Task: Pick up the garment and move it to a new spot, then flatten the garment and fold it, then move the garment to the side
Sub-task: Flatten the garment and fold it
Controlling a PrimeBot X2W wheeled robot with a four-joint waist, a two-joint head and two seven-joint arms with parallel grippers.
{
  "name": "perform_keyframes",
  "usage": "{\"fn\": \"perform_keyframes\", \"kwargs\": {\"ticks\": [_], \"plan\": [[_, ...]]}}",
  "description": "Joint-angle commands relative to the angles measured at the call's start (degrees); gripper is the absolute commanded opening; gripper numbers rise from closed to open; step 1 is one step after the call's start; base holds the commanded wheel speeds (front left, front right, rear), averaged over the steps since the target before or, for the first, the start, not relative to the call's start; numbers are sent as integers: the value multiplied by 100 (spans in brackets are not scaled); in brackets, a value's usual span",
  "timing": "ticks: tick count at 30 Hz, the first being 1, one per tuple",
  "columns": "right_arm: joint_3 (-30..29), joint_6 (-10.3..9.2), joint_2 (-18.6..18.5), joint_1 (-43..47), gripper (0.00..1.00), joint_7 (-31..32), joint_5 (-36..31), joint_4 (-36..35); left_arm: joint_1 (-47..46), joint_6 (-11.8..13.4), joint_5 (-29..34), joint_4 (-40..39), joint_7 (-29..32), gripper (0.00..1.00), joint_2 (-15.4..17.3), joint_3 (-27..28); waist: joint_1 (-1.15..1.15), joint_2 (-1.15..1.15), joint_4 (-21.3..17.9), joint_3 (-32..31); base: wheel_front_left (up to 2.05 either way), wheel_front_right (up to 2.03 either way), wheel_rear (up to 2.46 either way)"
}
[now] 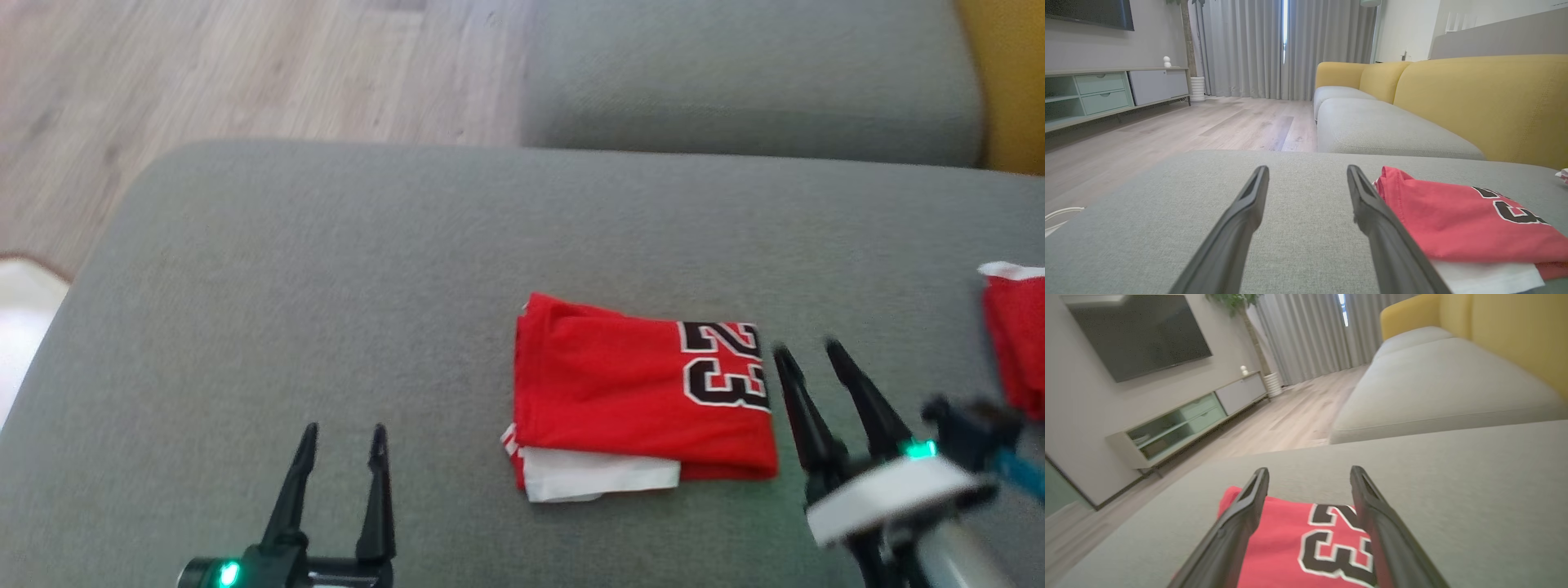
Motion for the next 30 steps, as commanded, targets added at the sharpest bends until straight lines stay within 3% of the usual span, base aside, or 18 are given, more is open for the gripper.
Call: {"fn": "perform_keyframes", "kwargs": {"ticks": [1,6,14,30], "plan": [[48,37,-81,-60,100,-220,-160,-69,-178,42,9,-181,-55,100,-42,227,1,0,-167,-176,0,0,0],[-114,37,-13,345,100,-587,-1018,341,55,-117,37,-88,-55,100,-35,372,1,0,-279,-382,0,0,0],[-955,37,737,1185,100,-602,-2032,-310,469,-356,173,-209,-55,100,-39,548,1,0,-377,-566,0,0,0],[-1230,37,1077,1500,100,-603,-2319,-432,637,-484,221,-273,-55,100,-49,708,1,0,-467,-669,0,0,0]]}}
